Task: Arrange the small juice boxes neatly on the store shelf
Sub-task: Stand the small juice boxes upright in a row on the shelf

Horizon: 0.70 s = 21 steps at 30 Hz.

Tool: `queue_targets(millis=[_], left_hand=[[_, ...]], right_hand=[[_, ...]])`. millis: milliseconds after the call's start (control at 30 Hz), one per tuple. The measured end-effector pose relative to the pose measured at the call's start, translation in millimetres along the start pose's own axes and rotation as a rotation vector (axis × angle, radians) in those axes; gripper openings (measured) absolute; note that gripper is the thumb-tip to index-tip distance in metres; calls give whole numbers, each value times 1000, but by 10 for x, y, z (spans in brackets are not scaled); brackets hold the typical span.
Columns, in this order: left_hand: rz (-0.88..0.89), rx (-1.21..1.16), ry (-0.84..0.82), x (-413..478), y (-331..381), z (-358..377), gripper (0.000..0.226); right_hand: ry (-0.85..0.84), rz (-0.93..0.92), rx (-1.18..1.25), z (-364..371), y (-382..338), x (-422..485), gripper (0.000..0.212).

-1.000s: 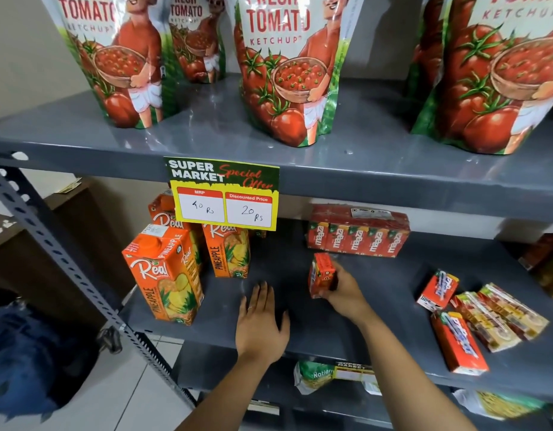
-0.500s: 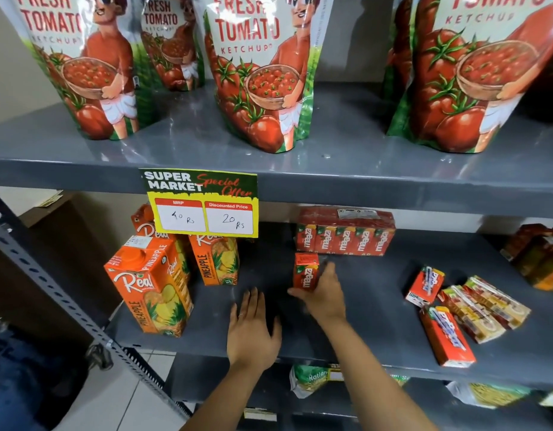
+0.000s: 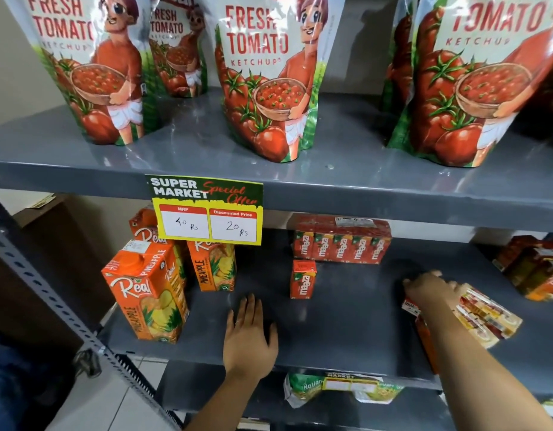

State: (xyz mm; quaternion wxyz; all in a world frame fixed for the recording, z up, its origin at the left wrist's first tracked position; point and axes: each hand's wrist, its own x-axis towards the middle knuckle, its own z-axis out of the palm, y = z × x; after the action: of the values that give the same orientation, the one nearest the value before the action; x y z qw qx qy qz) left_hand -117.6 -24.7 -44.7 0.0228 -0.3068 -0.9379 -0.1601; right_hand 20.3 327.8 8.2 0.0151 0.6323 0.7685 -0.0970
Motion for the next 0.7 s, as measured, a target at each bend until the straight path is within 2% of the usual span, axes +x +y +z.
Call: queue_targets(millis=[200,300,400,567,700], left_hand=[[-2,19,-5,-3,-10,15,75],[4,36,-6,-5,-2,13,77],[7,40,-12,-5,1,8,79],[8,41,-16,-11,7,0,80],[9,39,-13,-10,6,-14,82]], right_hand=[[174,-101,525,-180,-286,-446,65],[231,-259,785,-201,-493,-766,77],[246,-442,975,-75,-712,-1133,74],[165,-690,976,266,-890,-1470,73],[100,-663,920,317,-892,-1462,78]])
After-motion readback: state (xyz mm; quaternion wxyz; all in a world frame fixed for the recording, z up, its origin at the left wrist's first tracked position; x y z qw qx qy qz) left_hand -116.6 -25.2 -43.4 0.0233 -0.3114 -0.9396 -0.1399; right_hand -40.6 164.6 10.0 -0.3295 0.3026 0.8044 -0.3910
